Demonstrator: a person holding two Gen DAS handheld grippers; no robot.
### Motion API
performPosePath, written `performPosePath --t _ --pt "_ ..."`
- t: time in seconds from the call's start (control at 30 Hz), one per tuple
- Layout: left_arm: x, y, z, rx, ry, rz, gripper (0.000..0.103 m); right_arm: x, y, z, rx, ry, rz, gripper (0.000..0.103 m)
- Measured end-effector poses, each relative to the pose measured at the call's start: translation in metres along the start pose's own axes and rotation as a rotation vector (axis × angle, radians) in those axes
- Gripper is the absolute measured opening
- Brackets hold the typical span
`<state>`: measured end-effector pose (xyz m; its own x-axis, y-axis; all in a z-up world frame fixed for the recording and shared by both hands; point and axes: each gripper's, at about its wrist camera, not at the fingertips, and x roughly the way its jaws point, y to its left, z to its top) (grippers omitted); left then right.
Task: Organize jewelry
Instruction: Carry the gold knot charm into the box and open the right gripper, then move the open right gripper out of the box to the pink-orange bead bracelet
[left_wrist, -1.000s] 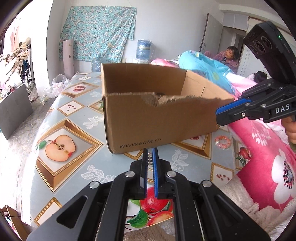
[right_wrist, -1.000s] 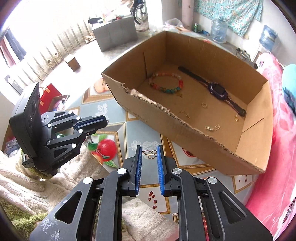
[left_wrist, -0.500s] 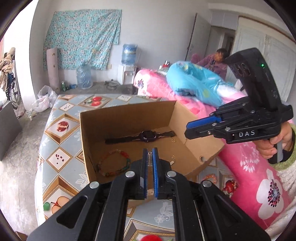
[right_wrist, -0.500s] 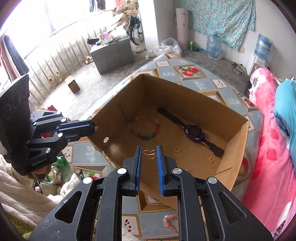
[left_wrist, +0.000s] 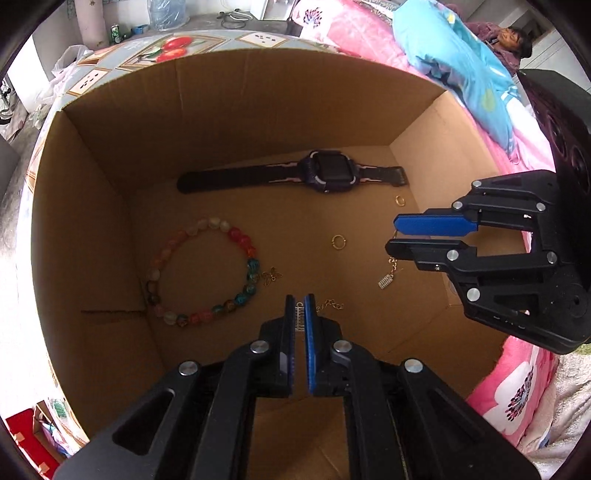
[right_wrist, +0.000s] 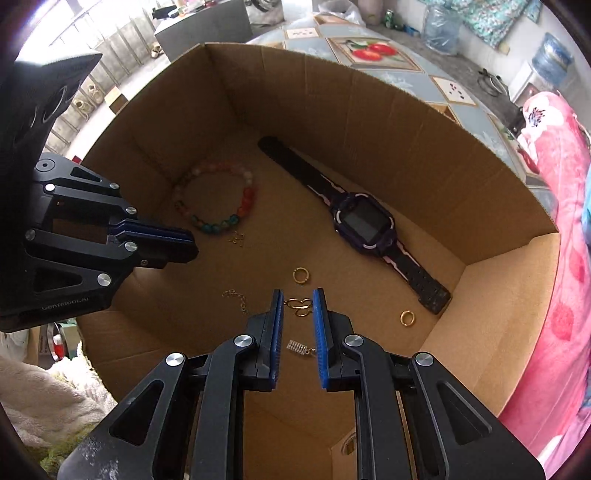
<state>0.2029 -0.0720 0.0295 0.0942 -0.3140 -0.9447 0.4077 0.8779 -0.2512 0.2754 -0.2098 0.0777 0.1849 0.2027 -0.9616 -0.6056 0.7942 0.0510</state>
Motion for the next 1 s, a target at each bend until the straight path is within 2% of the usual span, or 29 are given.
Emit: performPosePath --t 0.17,0.23,0.27,0.3,0.47,0.57,0.63,0.8,0.93,1.0 --pt "0.003 0.001 0.005 -0.016 0.026 0.03 0.005 0.007 -0.005 0.001 0.006 0.024 -0.009 0.014" --pt "0.004 0.002 0.006 -0.024 0.039 0.02 0.01 0.008 -0.006 0.001 0.008 0.022 -0.014 0.017" --pt "0.004 0.002 0.006 -0.025 0.04 0.022 0.016 0.008 -0.007 0.001 0.013 0.021 -0.015 0.018" --pt "0.004 0.002 0.006 -0.025 0.036 0.027 0.02 0.008 -0.008 0.002 0.017 0.016 -0.015 0.018" --pt "-0.004 0.003 0.003 -0.028 -0.001 0.041 0.021 -0.008 -0.016 -0.004 0.037 -0.029 -0.01 0.022" --pt "-0.018 0.003 0.0 -0.022 -0.049 0.05 0.023 -0.026 -0.02 -0.012 0.061 -0.078 -0.01 0.023" --pt "-0.03 0.001 -0.004 -0.011 -0.102 0.063 0.028 -0.044 -0.021 -0.021 0.074 -0.127 -0.003 0.025" --pt "-0.081 -0.002 -0.032 0.014 -0.295 0.05 0.048 -0.104 -0.023 -0.062 0.112 -0.32 0.042 0.031" --pt "-0.121 -0.004 -0.072 0.022 -0.494 0.037 0.065 -0.147 -0.014 -0.115 0.164 -0.461 0.07 0.035" --pt "-0.136 -0.002 -0.101 0.029 -0.597 0.044 0.077 -0.164 -0.005 -0.141 0.188 -0.511 0.086 0.037"
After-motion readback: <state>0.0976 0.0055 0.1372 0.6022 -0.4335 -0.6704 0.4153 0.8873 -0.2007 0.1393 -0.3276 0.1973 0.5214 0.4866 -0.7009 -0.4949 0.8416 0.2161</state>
